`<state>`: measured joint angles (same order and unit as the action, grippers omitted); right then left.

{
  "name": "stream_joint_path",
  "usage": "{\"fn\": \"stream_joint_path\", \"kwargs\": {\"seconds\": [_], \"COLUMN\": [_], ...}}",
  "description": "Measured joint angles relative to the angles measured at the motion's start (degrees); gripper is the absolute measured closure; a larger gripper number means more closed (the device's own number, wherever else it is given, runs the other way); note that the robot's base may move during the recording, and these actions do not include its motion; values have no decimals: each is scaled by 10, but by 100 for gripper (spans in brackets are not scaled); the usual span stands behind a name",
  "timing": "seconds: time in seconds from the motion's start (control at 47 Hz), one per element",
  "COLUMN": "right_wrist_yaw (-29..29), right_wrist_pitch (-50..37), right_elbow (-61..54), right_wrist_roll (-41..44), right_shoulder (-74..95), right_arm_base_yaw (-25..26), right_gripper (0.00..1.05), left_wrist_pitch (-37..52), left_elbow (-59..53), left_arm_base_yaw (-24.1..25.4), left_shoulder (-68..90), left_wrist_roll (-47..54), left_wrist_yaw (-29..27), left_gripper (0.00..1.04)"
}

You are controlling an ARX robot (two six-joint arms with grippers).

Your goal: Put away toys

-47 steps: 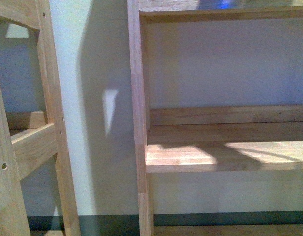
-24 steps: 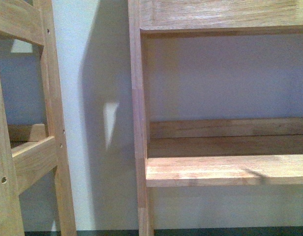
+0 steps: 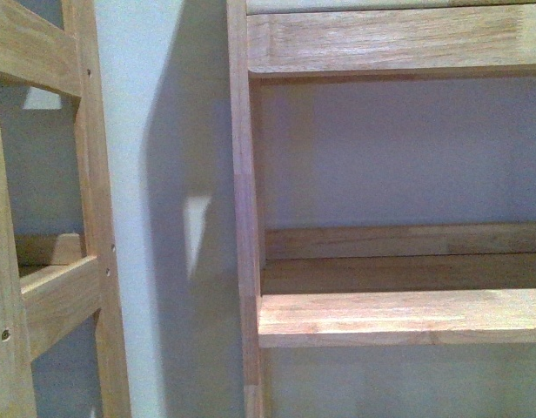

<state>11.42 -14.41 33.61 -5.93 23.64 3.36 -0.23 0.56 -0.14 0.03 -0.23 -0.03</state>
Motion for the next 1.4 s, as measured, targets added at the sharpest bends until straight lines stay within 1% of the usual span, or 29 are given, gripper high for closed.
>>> {"fn": "stream_joint_path", "kwargs": {"seconds": [0.128, 0.276, 0.298, 0.319, 0.34, 0.383, 0.404, 0.446, 0.468, 0.51, 0.532, 0.574, 0.595, 0.638, 0.723, 0.744, 0.85, 0.936, 1.403], "right_wrist_yaw": [-37, -73, -86, -107, -147, -174, -181, -193, -194, -188, -165, -132, -120, -120, -114, -114, -114, -114, -114], "right_wrist_pitch": [-13, 4, 5, 26, 76, 123, 135, 170, 172, 178, 179, 179, 178, 174, 167, 166, 162, 159, 151], "right_elbow": [-63, -120, -133, -134, -129, -129, -132, -150, -153, -175, -184, -201, -209, -218, -235, -237, -252, -261, -293], "right_wrist_roll": [21, 29, 33, 37, 41, 43, 44, 47, 47, 49, 49, 53, 54, 54, 55, 56, 56, 56, 57], "right_shoulder": [-35, -63, -70, -71, -77, -84, -87, -101, -103, -114, -119, -127, -132, -141, -156, -156, -166, -171, -197], "right_arm_base_yaw": [-37, -75, -85, -94, -109, -117, -118, -118, -118, -112, -103, -72, -54, -41, -37, -37, -36, -36, -35], "right_gripper": [6, 6, 7, 9, 14, 19, 20, 27, 29, 34, 37, 44, 49, 58, 75, 77, 92, 102, 101], "left_wrist_pitch": [0, 0, 0, 0, 0, 0, 0, 0, 0, 0, 0, 0, 0, 0, 0, 0, 0, 0, 0], "left_elbow": [0, 0, 0, 0, 0, 0, 0, 0, 0, 0, 0, 0, 0, 0, 0, 0, 0, 0, 0], "left_arm_base_yaw": [0, 0, 0, 0, 0, 0, 0, 0, 0, 0, 0, 0, 0, 0, 0, 0, 0, 0, 0], "left_shoulder": [0, 0, 0, 0, 0, 0, 0, 0, 0, 0, 0, 0, 0, 0, 0, 0, 0, 0, 0], "left_wrist_roll": [0, 0, 0, 0, 0, 0, 0, 0, 0, 0, 0, 0, 0, 0, 0, 0, 0, 0, 0], "left_wrist_yaw": [0, 0, 0, 0, 0, 0, 0, 0, 0, 0, 0, 0, 0, 0, 0, 0, 0, 0, 0], "left_gripper": [6, 6, 6, 6, 6, 6, 6, 6, 6, 6, 6, 6, 6, 6, 6, 6, 6, 6, 6]}}
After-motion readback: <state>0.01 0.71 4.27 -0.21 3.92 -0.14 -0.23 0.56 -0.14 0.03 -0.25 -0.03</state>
